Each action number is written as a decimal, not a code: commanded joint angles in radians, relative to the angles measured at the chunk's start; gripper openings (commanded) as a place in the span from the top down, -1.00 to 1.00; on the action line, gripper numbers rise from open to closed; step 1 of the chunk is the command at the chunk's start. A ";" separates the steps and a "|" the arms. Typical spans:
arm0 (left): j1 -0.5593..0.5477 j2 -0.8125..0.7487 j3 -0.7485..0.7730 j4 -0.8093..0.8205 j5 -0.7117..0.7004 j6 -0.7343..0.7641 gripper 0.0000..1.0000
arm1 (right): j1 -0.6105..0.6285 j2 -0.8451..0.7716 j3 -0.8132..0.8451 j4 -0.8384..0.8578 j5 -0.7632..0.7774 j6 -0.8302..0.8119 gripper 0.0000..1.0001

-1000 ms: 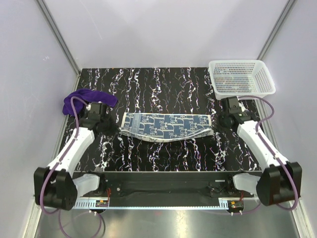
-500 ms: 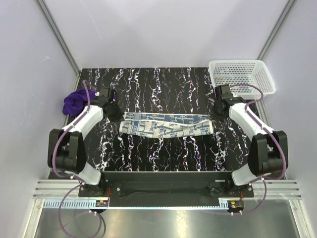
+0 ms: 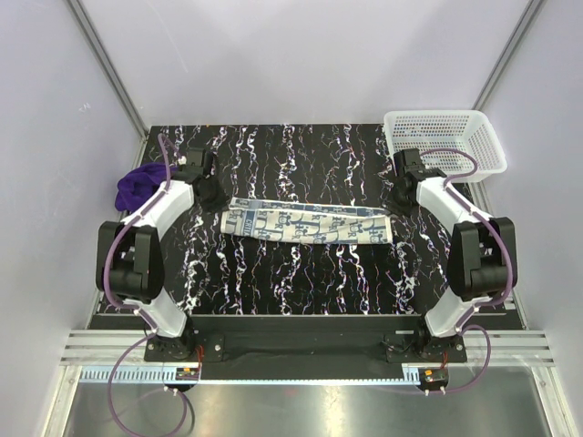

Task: Roll the towels
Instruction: Roll the towel

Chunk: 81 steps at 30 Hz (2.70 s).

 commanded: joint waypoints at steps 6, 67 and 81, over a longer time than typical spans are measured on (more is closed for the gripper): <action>0.007 0.084 0.111 -0.001 -0.026 0.037 1.00 | -0.019 0.050 0.082 0.027 0.015 -0.031 1.00; 0.026 0.170 0.065 0.352 0.108 0.189 -0.50 | -0.043 -0.015 -0.128 0.283 -0.151 -0.103 -0.22; 0.026 0.181 0.056 0.371 0.148 0.184 -0.37 | -0.045 0.050 -0.134 0.299 -0.106 -0.117 -0.14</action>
